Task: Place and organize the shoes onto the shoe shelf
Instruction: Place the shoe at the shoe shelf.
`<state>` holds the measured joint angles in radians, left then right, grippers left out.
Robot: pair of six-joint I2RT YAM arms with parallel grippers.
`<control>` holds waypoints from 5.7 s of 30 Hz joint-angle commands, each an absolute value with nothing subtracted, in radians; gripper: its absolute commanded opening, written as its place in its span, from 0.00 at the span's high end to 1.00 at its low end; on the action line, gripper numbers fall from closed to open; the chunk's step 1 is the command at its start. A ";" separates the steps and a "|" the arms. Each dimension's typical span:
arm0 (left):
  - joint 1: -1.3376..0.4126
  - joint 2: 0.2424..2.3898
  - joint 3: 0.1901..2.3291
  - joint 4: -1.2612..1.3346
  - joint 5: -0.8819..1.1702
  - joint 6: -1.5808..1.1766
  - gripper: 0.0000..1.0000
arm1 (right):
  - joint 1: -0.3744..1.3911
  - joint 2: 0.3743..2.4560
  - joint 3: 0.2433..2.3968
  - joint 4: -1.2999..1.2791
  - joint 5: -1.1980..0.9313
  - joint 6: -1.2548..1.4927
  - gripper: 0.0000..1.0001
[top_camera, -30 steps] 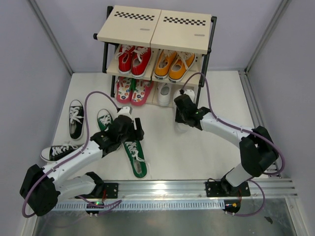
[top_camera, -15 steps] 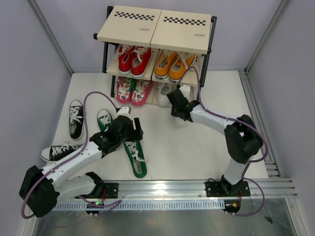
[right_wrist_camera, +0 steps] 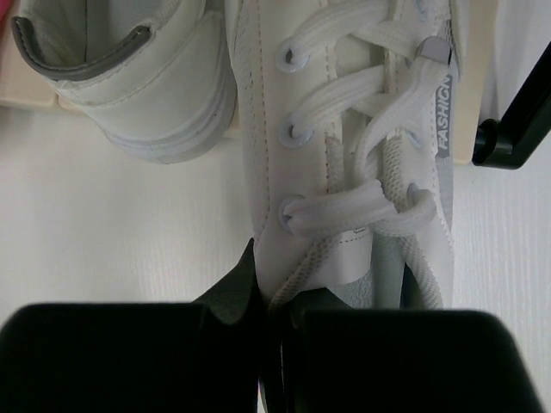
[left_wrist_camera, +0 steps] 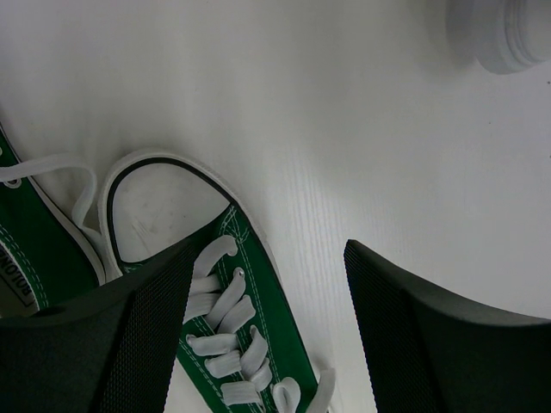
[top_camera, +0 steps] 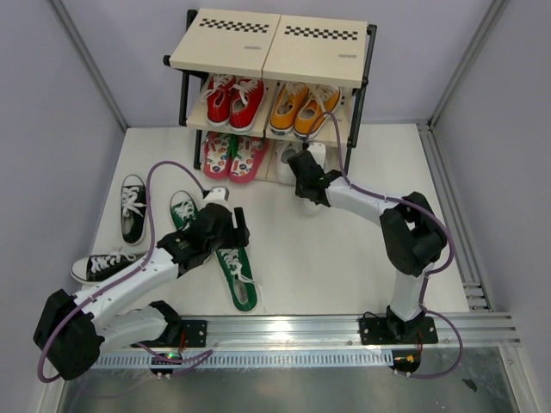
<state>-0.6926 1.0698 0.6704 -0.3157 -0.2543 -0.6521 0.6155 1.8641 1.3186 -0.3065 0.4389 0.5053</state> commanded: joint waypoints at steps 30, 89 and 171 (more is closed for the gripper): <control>-0.695 1.063 0.660 -0.281 -0.245 -0.647 0.26 | 0.641 1.734 1.278 -0.362 0.380 0.485 0.24; -0.695 0.936 0.557 -0.318 -0.333 -0.632 0.23 | 0.719 1.799 1.018 0.109 0.693 0.469 0.55; -0.695 0.864 0.541 -0.327 -0.362 -0.630 0.20 | 0.598 1.908 1.226 0.071 0.589 0.350 0.51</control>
<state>-0.6926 0.8825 0.5484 -0.3355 -0.3412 -0.6392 0.6064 1.9530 1.2480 0.0452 0.5911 0.3294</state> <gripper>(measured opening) 0.797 0.493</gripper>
